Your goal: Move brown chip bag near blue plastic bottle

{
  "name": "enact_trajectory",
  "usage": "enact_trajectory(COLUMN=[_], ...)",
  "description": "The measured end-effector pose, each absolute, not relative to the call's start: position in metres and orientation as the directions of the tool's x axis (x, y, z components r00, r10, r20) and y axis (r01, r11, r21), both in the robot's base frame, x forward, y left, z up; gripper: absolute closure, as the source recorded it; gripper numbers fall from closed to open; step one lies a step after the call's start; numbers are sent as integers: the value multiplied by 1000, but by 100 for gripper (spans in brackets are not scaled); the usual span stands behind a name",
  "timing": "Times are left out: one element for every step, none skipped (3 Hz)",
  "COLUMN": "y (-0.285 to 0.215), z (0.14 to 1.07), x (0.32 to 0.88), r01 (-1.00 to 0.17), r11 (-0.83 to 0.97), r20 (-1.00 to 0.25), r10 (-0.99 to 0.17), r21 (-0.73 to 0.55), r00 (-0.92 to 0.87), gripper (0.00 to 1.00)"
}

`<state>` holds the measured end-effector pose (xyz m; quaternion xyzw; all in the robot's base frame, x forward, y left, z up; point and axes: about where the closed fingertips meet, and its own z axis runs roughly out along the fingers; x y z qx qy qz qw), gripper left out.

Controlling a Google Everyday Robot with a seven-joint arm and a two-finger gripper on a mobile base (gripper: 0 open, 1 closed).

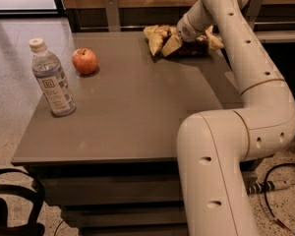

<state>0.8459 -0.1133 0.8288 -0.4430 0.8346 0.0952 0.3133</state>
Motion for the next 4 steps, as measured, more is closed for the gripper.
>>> enact_trajectory(y=[-114, -189, -261, -301], z=[829, 872, 915, 940], x=[846, 834, 813, 793], r01=[-799, -680, -545, -477], r11=[590, 715, 813, 850], r20=[-607, -608, -614, -628], r10=[-680, -616, -541, -499], r21=[-119, -162, -206, -223], r00=[-412, -502, -574, -597], gripper=[100, 100, 100, 100])
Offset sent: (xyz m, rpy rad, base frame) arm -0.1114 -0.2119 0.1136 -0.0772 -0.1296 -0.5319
